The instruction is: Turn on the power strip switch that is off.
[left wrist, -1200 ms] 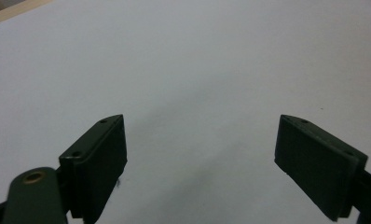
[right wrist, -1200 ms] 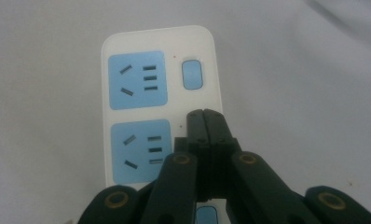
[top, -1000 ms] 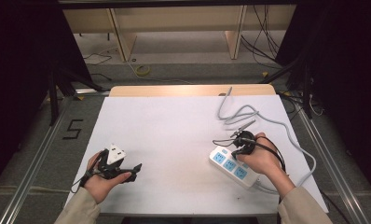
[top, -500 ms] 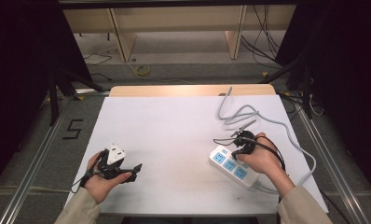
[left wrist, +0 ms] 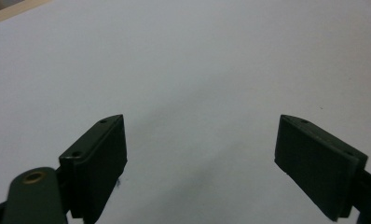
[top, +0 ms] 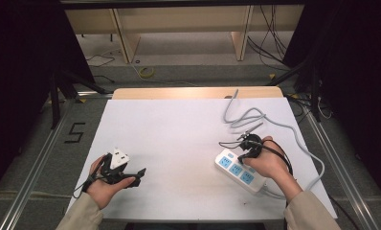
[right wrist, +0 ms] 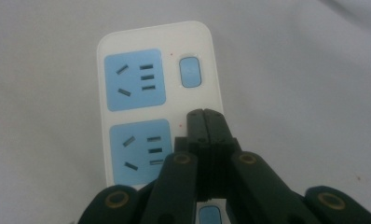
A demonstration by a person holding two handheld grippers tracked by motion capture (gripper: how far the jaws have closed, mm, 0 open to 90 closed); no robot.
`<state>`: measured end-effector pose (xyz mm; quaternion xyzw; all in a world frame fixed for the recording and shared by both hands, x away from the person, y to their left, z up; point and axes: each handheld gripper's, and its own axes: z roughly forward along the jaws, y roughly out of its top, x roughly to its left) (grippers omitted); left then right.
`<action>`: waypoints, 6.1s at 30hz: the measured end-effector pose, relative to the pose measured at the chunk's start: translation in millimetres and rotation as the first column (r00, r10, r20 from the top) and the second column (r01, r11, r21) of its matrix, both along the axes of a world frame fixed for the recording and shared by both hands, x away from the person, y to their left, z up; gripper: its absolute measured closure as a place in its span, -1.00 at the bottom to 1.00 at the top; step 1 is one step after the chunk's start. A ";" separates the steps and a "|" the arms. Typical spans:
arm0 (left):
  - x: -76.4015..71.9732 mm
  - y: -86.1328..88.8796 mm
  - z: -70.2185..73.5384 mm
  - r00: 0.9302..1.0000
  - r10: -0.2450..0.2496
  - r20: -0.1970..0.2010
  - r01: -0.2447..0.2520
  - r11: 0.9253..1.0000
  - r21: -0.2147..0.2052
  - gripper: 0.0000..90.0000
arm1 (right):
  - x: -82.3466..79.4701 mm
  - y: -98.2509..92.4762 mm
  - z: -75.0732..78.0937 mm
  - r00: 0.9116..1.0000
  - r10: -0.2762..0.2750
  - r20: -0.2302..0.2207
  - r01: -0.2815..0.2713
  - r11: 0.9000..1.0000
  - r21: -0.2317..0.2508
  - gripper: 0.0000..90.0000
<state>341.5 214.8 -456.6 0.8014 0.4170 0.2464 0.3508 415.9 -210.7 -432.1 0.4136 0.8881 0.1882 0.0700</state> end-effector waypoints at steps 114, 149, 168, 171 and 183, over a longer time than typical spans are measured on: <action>-0.6 -1.3 -0.1 1.000 -0.005 -0.005 0.005 1.000 -0.002 -0.63 | -5.5 -12.9 8.1 0.993 -0.050 0.110 0.035 0.990 0.134 0.86; -4.5 -2.6 0.3 1.000 -0.015 -0.012 0.015 1.000 -0.014 -0.64 | -25.2 -27.4 8.7 0.937 -0.088 0.339 -0.022 0.951 0.308 0.28; -9.3 -3.1 1.8 0.999 -0.028 -0.017 0.028 0.999 -0.032 -0.64 | -42.3 -34.3 7.2 0.905 -0.074 0.418 -0.088 0.931 0.354 -0.03; -10.0 -3.0 2.2 0.999 -0.032 -0.021 0.032 0.999 -0.032 -0.64 | -45.6 -36.9 6.9 0.901 -0.077 0.426 -0.094 0.926 0.367 -0.07; -13.2 -2.8 2.4 0.999 -0.036 -0.028 0.034 0.998 -0.055 -0.64 | -57.7 -45.6 0.0 0.896 -0.095 0.434 -0.090 0.917 0.388 -0.23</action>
